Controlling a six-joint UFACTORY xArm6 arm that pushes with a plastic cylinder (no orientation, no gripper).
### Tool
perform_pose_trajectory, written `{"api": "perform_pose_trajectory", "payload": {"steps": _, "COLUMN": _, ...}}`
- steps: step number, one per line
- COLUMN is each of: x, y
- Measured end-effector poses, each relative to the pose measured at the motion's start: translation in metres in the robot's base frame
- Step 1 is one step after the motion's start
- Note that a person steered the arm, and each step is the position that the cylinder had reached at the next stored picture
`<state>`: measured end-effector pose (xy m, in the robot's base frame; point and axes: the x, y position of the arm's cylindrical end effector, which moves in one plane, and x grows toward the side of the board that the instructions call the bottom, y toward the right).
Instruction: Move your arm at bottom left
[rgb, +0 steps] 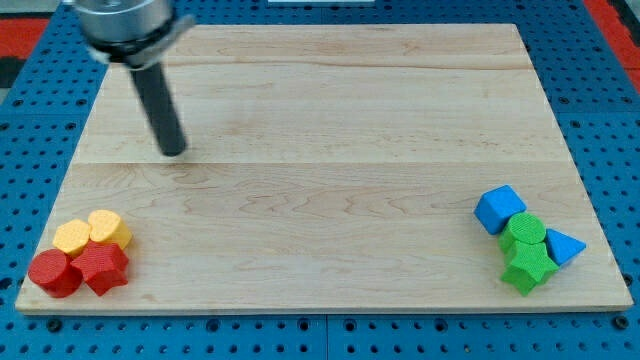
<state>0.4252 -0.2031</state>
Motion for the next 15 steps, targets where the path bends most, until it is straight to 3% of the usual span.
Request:
{"api": "perform_pose_trajectory", "payload": {"steps": 2, "x": 0.017, "y": -0.101}}
{"api": "perform_pose_trajectory", "payload": {"steps": 8, "x": 0.037, "y": -0.099}}
{"api": "perform_pose_trajectory", "payload": {"steps": 15, "x": 0.113, "y": -0.101}}
